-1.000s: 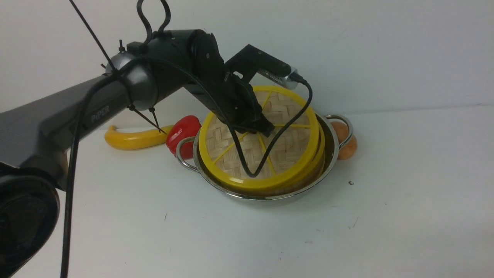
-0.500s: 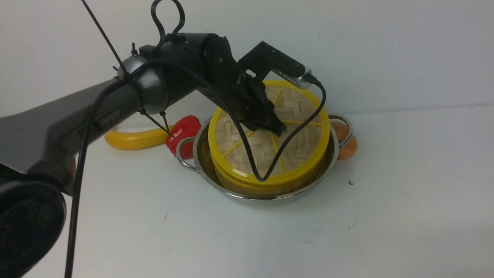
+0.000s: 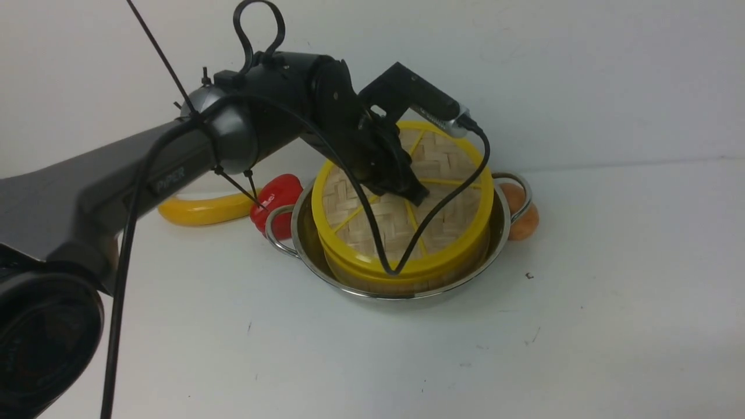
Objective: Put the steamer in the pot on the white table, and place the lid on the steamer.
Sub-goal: 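Place the yellow bamboo steamer lid onto the steamer in the pot with the left gripper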
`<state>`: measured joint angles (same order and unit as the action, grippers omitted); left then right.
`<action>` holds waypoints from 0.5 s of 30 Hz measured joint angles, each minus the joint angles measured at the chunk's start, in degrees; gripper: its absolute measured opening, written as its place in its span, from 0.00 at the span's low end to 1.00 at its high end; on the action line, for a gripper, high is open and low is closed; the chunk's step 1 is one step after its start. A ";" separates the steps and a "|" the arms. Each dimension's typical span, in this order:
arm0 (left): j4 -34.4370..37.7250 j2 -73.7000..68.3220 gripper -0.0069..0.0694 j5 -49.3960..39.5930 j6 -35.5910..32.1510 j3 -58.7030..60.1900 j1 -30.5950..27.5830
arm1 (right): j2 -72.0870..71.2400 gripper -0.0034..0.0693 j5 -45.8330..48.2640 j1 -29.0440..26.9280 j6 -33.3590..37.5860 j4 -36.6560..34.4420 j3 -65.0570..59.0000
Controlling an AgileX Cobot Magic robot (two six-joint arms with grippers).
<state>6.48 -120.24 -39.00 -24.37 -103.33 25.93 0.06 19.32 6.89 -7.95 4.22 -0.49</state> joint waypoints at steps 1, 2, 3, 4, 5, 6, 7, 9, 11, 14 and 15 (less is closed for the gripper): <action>0.00 -0.31 0.24 0.35 0.00 0.00 0.00 | 0.00 0.38 0.00 0.00 0.00 0.00 0.00; 0.00 -0.47 0.24 0.49 0.00 0.00 0.00 | 0.00 0.38 0.00 0.00 0.00 0.00 0.00; 0.00 -0.69 0.24 0.83 0.00 0.00 0.00 | 0.00 0.38 0.00 0.00 0.00 0.00 0.00; 0.00 -0.75 0.24 0.92 0.00 0.00 0.00 | 0.00 0.38 0.00 0.00 0.00 0.00 0.00; 0.00 -0.96 0.24 1.01 0.00 0.00 0.00 | 0.00 0.38 0.00 0.00 0.00 0.00 0.00; 0.00 -1.01 0.24 1.12 0.00 0.00 0.00 | 0.00 0.38 0.00 0.00 0.00 0.00 0.00; 0.00 -1.06 0.24 1.12 0.00 0.00 0.00 | 0.00 0.38 0.00 0.00 0.00 0.00 0.00; 0.00 -1.26 0.24 1.30 0.00 0.00 0.00 | 0.00 0.38 0.00 0.00 0.00 0.00 0.00; -0.04 -1.39 0.24 1.63 0.00 0.00 0.00 | 0.00 0.38 0.00 0.00 0.00 0.00 0.00; -0.04 -1.92 0.26 2.30 0.00 0.00 0.00 | 0.00 0.38 0.00 0.00 0.00 0.00 0.00; -0.04 -1.98 0.26 2.30 0.00 0.00 0.00 | 0.00 0.38 0.00 0.00 0.00 0.00 0.00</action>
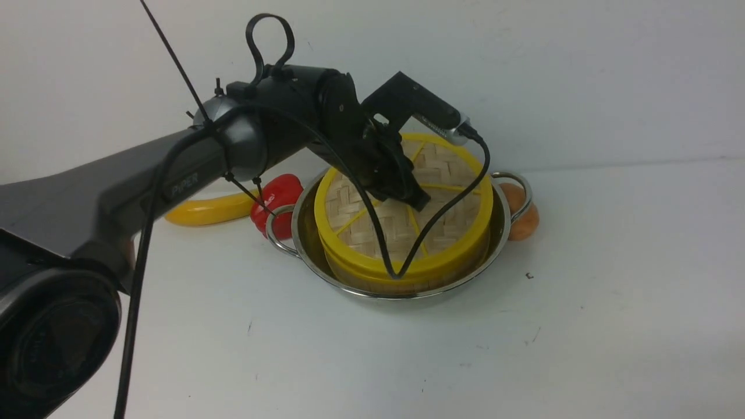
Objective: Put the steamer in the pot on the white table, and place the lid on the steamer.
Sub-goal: 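Place the yellow bamboo steamer lid onto the steamer in the pot with the left gripper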
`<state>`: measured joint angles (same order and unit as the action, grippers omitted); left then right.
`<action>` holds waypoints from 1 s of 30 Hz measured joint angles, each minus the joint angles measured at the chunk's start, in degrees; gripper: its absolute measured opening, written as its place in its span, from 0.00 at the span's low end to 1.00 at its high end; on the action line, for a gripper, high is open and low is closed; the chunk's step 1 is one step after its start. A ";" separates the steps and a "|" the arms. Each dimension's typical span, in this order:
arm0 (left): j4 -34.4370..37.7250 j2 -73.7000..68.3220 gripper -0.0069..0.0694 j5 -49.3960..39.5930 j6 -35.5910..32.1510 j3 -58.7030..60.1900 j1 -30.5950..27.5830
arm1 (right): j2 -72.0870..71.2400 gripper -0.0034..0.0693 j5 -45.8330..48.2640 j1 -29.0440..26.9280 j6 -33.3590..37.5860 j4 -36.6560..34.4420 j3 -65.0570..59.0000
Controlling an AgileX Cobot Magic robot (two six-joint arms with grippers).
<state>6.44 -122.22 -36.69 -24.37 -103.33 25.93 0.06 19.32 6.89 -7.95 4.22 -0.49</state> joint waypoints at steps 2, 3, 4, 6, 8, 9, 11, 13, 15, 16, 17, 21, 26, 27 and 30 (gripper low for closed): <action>-0.30 -0.58 0.31 1.56 0.00 -0.11 -0.06 | 0.00 0.38 0.00 0.00 0.00 0.00 0.00; -0.37 -0.78 0.34 1.78 0.00 -0.18 -0.06 | 0.00 0.38 0.00 0.00 0.00 0.00 0.00; -0.51 -0.85 0.38 1.95 0.00 -0.18 -0.06 | 0.00 0.38 0.00 0.00 0.00 0.00 0.00; -0.73 -0.85 0.45 2.26 0.00 -0.29 -0.06 | 0.00 0.38 0.00 0.00 0.00 0.00 0.00; -0.81 -0.90 0.56 3.30 0.00 -0.36 -0.06 | 0.00 0.38 0.00 0.00 0.00 0.00 0.00; -0.80 -0.90 0.59 3.35 0.00 -0.36 -0.06 | 0.00 0.38 0.00 0.00 0.00 0.00 0.00; -0.82 -0.96 0.67 3.03 0.00 -0.36 -0.06 | 0.00 0.38 0.00 0.00 0.00 0.00 0.00; -0.76 -0.96 0.72 2.62 0.04 -0.36 -0.06 | 0.00 0.38 0.00 0.00 0.00 0.00 0.00; -0.35 -0.96 0.75 2.14 0.04 -0.36 -0.06 | 0.00 0.38 0.00 0.00 -0.05 0.00 0.00; -0.16 -0.96 0.75 1.87 0.04 -0.36 -0.06 | 0.00 0.38 0.00 0.00 -0.05 0.00 0.00; -0.03 -0.96 0.75 1.83 0.04 -0.36 -0.06 | 0.00 0.38 0.00 0.00 -0.05 0.00 0.00; 0.33 -1.03 0.76 1.81 0.09 -0.36 -0.06 | 0.00 0.38 0.00 0.00 -0.05 0.00 0.00; 0.57 -1.93 0.76 1.86 0.11 -0.48 -0.06 | 0.00 0.38 0.00 0.00 -0.05 0.00 0.00; 0.62 -2.15 0.76 1.93 0.17 -0.62 -0.06 | 0.00 0.38 0.00 0.00 -0.05 0.00 0.00; 0.62 -2.28 0.76 1.93 0.44 -0.83 -0.06 | 0.00 0.38 0.00 0.00 -0.05 0.00 0.00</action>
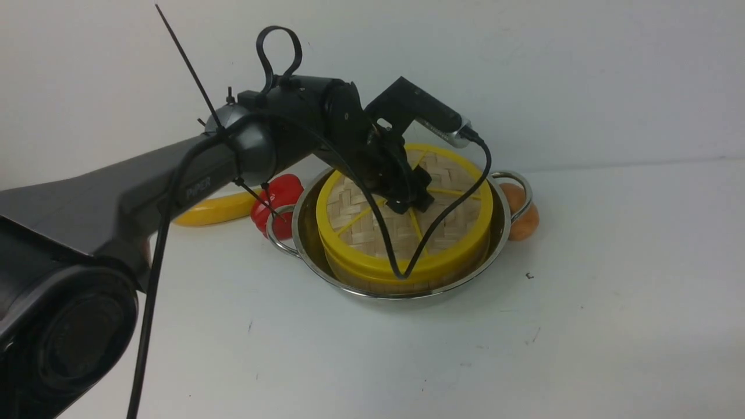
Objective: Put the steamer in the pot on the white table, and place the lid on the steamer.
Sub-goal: 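Place the yellow bamboo steamer lid onto the steamer in the pot with the left gripper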
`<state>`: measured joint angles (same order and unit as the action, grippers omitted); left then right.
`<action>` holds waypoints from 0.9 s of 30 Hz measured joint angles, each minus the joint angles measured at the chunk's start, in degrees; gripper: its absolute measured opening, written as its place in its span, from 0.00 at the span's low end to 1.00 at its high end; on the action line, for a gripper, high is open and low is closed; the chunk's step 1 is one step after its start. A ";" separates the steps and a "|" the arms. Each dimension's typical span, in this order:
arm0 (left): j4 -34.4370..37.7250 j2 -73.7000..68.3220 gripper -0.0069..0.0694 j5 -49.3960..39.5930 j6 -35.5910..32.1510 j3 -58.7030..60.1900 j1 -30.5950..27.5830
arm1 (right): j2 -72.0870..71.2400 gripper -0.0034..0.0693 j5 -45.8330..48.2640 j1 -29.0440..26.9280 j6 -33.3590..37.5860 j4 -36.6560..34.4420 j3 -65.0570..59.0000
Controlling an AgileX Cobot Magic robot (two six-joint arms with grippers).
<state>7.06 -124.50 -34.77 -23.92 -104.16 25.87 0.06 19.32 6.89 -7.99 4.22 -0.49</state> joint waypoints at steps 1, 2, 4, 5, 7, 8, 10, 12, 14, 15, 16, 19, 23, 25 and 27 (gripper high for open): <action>0.00 0.00 0.76 0.05 0.07 0.00 0.00 | 0.00 0.38 0.00 0.00 0.00 0.00 0.00; 0.00 0.14 0.76 0.15 0.07 0.00 0.00 | 0.00 0.38 0.00 0.00 0.00 0.00 0.00; 0.00 0.51 0.76 0.58 0.14 0.07 0.00 | 0.00 0.38 0.00 0.00 0.00 0.00 0.00; -0.06 0.92 0.76 0.76 0.20 0.19 0.00 | 0.00 0.38 0.00 0.00 0.00 0.00 0.00; -0.18 1.91 0.76 1.12 0.33 0.37 0.00 | 0.00 0.38 0.00 0.00 0.00 0.00 0.00; -0.45 2.89 0.76 1.18 0.48 0.37 0.00 | 0.00 0.38 0.00 0.00 0.00 0.00 0.00; -0.95 4.08 0.76 1.11 0.78 0.38 0.00 | 0.00 0.38 0.00 0.00 0.00 0.00 0.00; -2.59 5.44 0.76 0.94 1.84 0.38 0.00 | 0.00 0.38 0.00 0.00 0.00 0.00 0.00; -5.00 6.01 0.76 0.94 2.86 0.38 0.00 | 0.00 0.38 0.00 0.00 0.00 0.00 0.00; -6.52 6.10 0.76 0.94 3.72 0.38 0.00 | 0.00 0.38 0.00 0.00 0.00 0.00 0.00; -8.34 6.04 0.76 0.71 4.55 0.38 0.00 | 0.00 0.38 0.00 0.00 0.00 0.00 0.00; -14.30 5.36 0.74 -0.80 8.98 0.43 0.00 | 0.00 0.38 0.00 0.00 0.00 0.00 0.00; -21.09 4.36 0.64 -0.83 14.69 0.43 0.00 | 0.00 0.38 0.00 0.00 0.00 0.00 0.00; -23.03 3.81 0.56 0.49 15.97 0.43 0.00 | 0.00 0.38 0.00 0.00 0.00 0.00 0.00; -23.49 3.48 0.50 1.22 16.27 0.43 -0.11 | 0.00 0.38 0.00 0.00 0.00 0.00 0.00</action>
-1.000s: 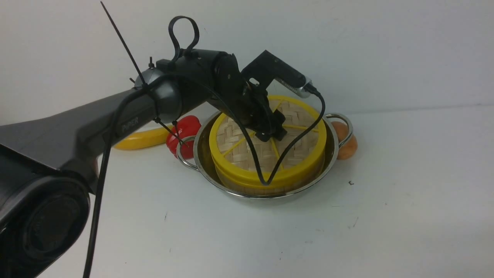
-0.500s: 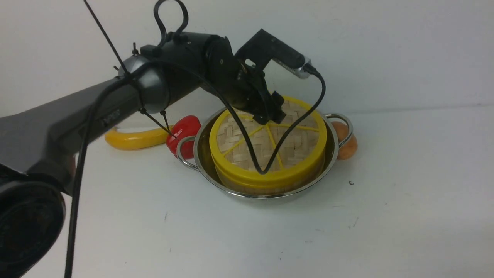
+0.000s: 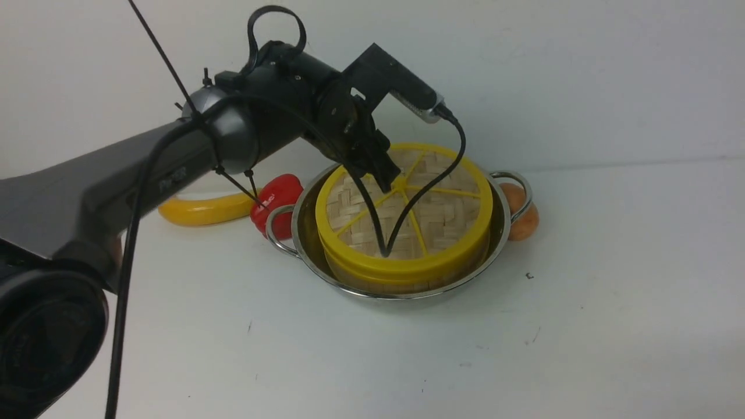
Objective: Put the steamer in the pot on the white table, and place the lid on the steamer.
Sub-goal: 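Place the yellow bamboo steamer lid onto the steamer in the pot with the left gripper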
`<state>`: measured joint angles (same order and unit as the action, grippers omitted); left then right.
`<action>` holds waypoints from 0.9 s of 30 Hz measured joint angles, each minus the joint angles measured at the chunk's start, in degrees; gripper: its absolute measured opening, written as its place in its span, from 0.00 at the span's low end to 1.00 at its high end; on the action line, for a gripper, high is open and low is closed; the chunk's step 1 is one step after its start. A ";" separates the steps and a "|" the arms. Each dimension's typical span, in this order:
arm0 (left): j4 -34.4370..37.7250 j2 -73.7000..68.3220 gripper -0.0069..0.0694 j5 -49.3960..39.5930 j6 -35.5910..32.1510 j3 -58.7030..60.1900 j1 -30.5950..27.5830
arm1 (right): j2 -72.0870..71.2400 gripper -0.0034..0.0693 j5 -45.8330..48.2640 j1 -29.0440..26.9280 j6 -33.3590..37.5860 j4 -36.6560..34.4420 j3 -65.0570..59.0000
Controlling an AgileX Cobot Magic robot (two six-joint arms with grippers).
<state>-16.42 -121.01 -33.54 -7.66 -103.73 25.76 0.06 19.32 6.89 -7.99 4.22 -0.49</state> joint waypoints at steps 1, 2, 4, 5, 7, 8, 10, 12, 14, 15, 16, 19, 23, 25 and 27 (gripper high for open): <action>-0.19 -0.28 0.46 0.23 0.22 0.00 0.00 | 0.00 0.38 0.00 0.00 0.00 0.00 0.00; -0.35 -0.57 0.42 0.26 0.21 0.00 0.00 | 0.00 0.38 0.00 0.00 0.00 0.00 0.00; -0.49 -1.06 0.38 0.48 0.21 0.00 -0.07 | 0.00 0.38 0.00 0.00 0.00 0.00 0.00; -0.91 -1.87 0.34 0.48 0.21 0.00 -0.26 | 0.00 0.38 0.00 0.00 0.00 0.00 0.00; -2.06 -2.77 0.30 0.52 0.21 0.00 -0.51 | 0.00 0.38 0.00 0.00 0.00 0.00 0.00; -2.88 -3.26 0.28 0.52 0.21 0.00 -0.66 | 0.00 0.38 0.00 0.00 0.00 0.00 0.00; -4.04 -4.07 0.26 0.46 0.21 0.00 -0.95 | 0.00 0.38 0.00 0.00 0.00 0.00 0.00; -4.23 -4.37 0.25 0.46 0.21 0.00 -1.07 | 0.00 0.38 0.00 0.00 0.00 0.00 0.00; -4.29 -4.44 0.26 0.34 0.23 0.00 -1.24 | 0.00 0.38 0.00 0.00 0.00 0.00 0.00; -4.29 -4.49 0.26 0.22 0.23 0.00 -1.33 | 0.00 0.38 0.00 0.00 0.00 0.00 0.00; -4.29 -4.66 0.27 0.17 0.23 0.00 -1.41 | 0.00 0.38 0.00 0.00 0.00 0.00 0.00; -4.72 -5.40 0.31 -0.49 0.16 0.00 -1.84 | 0.00 0.38 0.00 0.00 0.00 0.00 0.00; -4.96 -5.88 0.38 -0.74 0.16 -0.48 -2.37 | 0.00 0.38 0.00 0.00 0.00 0.00 0.00; -5.49 -6.10 0.43 -0.80 0.16 -0.59 -2.36 | 0.00 0.38 0.00 0.00 0.00 0.00 0.00; -5.79 -6.29 0.45 -0.86 0.39 -0.66 -2.36 | 0.00 0.38 0.00 0.00 0.00 0.00 0.00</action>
<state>-22.22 -127.30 -34.40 -7.27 -104.39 23.40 0.06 19.32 6.89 -7.99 4.22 -0.49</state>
